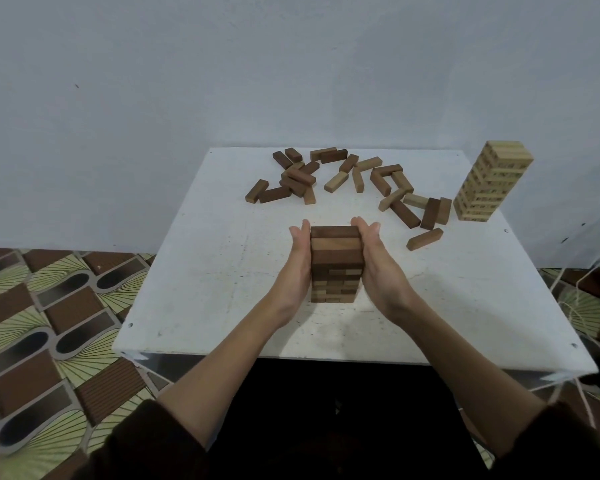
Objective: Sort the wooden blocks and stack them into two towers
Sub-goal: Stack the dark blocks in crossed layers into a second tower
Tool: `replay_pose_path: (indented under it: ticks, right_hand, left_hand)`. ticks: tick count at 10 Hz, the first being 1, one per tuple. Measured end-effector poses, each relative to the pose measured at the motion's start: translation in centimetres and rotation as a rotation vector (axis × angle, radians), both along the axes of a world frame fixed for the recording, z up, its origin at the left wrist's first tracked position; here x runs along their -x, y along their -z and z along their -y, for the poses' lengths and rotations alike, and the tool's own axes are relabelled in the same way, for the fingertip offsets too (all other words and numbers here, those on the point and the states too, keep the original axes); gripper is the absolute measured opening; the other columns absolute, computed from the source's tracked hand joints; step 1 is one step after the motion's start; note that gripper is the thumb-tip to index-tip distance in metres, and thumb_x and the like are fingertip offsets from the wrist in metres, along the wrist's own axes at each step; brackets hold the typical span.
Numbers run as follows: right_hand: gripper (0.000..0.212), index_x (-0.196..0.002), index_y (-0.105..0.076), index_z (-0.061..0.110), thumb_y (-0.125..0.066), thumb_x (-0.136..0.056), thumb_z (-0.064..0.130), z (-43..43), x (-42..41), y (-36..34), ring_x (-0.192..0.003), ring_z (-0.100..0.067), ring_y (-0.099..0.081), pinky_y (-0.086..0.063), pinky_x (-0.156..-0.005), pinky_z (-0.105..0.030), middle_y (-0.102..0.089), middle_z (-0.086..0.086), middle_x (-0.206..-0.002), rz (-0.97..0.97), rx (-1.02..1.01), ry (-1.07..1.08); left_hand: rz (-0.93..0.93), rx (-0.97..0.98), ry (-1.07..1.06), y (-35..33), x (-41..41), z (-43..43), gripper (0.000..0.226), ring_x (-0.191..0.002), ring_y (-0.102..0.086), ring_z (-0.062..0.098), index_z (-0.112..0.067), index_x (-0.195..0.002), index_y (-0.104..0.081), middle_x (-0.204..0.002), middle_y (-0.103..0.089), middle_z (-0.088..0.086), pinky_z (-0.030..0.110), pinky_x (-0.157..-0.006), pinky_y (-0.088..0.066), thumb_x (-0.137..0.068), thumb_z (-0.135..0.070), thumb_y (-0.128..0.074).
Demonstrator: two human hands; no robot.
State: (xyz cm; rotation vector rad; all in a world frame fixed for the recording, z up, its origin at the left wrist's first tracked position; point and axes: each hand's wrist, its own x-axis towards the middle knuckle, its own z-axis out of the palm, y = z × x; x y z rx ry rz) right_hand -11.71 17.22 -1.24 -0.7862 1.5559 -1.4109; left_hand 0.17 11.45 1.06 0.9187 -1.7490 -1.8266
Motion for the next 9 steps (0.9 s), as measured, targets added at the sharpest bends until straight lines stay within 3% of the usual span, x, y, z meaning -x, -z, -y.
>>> replay_pose_path:
  ticks: [1, 2, 3, 4, 5, 6, 7, 8, 9]
  right_hand:
    - [0.044, -0.126, -0.039, 0.041, -0.011, -0.095, 0.056, 0.4, -0.1, 0.2, -0.107, -0.002, -0.044, -0.026, -0.104, -0.026, -0.048, 0.021, -0.109, 0.021, 0.016, 0.004]
    - [0.056, -0.14, -0.03, 0.035, -0.011, -0.093, 0.06, 0.5, 0.0, 0.5, -0.117, -0.009, -0.039, -0.025, -0.11, -0.034, -0.045, 0.012, -0.123, 0.06, 0.0, 0.006]
    - [0.066, -0.147, -0.021, 0.036, -0.012, -0.088, 0.065, 0.6, -0.2, 0.5, -0.121, -0.01, -0.036, -0.024, -0.113, -0.037, -0.04, 0.01, -0.133, 0.052, -0.002, 0.003]
    - [0.065, -0.146, -0.024, 0.033, -0.01, -0.09, 0.064, 0.6, -0.3, 0.6, -0.119, -0.009, -0.036, -0.021, -0.115, -0.037, -0.042, 0.012, -0.126, 0.095, -0.013, 0.003]
    - [0.057, -0.137, -0.034, 0.037, -0.005, -0.094, 0.059, 0.4, -0.1, 1.3, -0.127, -0.011, -0.037, -0.019, -0.115, -0.03, -0.043, 0.014, -0.128, 0.077, -0.011, 0.02]
    - [0.059, -0.138, -0.031, 0.038, 0.0, -0.092, 0.059, 0.2, 0.0, 1.5, -0.133, -0.01, -0.032, -0.02, -0.108, -0.021, -0.039, 0.018, -0.135, 0.032, -0.01, 0.014]
    - [0.09, -0.15, -0.016, 0.025, -0.005, -0.076, 0.075, 0.0, 0.9, 1.8, -0.142, -0.014, -0.022, -0.012, -0.114, -0.03, -0.027, 0.005, -0.153, -0.018, -0.013, -0.003]
    - [0.099, -0.151, -0.012, 0.02, -0.008, -0.073, 0.08, 0.5, 2.5, 1.9, -0.145, -0.016, -0.01, -0.006, -0.114, -0.029, -0.013, 0.002, -0.158, -0.144, -0.018, 0.016]
    - [0.084, -0.146, -0.029, 0.021, -0.006, -0.08, 0.068, 2.1, 4.7, 1.8, -0.142, -0.014, -0.024, -0.014, -0.117, -0.034, -0.028, 0.006, -0.153, -0.056, -0.007, 0.037]
  left_hand:
    - [0.016, -0.048, -0.055, 0.9, 0.3, 0.3, 0.061, -0.143, -0.008, 0.007, -0.023, -0.151, -0.013, -0.157, -0.012, -0.009, 0.009, -0.099, -0.013, -0.097, -0.052, -0.011]
    - [0.008, -0.14, -0.006, 1.0, 0.3, 0.4, 0.066, -0.145, -0.014, 0.013, -0.03, -0.151, -0.008, -0.154, -0.019, -0.01, 0.022, -0.112, -0.013, -0.092, -0.059, -0.005]
    - [0.016, -0.069, -0.023, 1.4, 0.2, 0.5, 0.063, -0.141, -0.012, 0.004, -0.027, -0.15, -0.014, -0.148, -0.02, -0.016, 0.01, -0.096, -0.013, -0.095, -0.056, -0.01]
    - [-0.042, -0.154, 0.005, 1.7, 0.3, 0.7, 0.08, -0.143, -0.015, 0.009, -0.031, -0.151, -0.011, -0.151, -0.018, -0.016, 0.024, -0.114, -0.009, -0.08, -0.068, -0.013]
    - [-0.045, -0.177, 0.015, 2.2, 0.5, 1.2, 0.084, -0.143, -0.02, 0.016, -0.035, -0.151, -0.006, -0.155, -0.022, -0.005, 0.04, -0.119, -0.014, -0.074, -0.07, -0.009]
    - [-0.059, -0.181, -0.006, 3.0, 0.7, 1.3, 0.07, -0.143, -0.022, 0.016, -0.033, -0.151, -0.008, -0.155, -0.024, -0.004, 0.039, -0.118, -0.015, -0.088, -0.064, -0.004]
    - [0.006, -0.097, -0.015, 3.7, 0.4, 2.0, 0.071, -0.143, -0.015, 0.012, -0.028, -0.151, -0.013, -0.155, -0.02, -0.009, 0.042, -0.119, -0.01, -0.09, -0.065, -0.011]
    - [0.057, -0.027, -0.08, 3.6, -0.2, 3.1, 0.075, -0.145, -0.007, 0.012, -0.035, -0.15, -0.011, -0.157, -0.01, -0.014, 0.041, -0.118, -0.005, -0.082, -0.068, -0.011]
    - [0.125, 0.168, -0.164, 4.6, -0.9, 5.0, 0.055, -0.143, -0.017, 0.011, -0.028, -0.149, -0.021, -0.156, -0.018, -0.01, 0.031, -0.113, -0.013, -0.098, -0.049, -0.026]
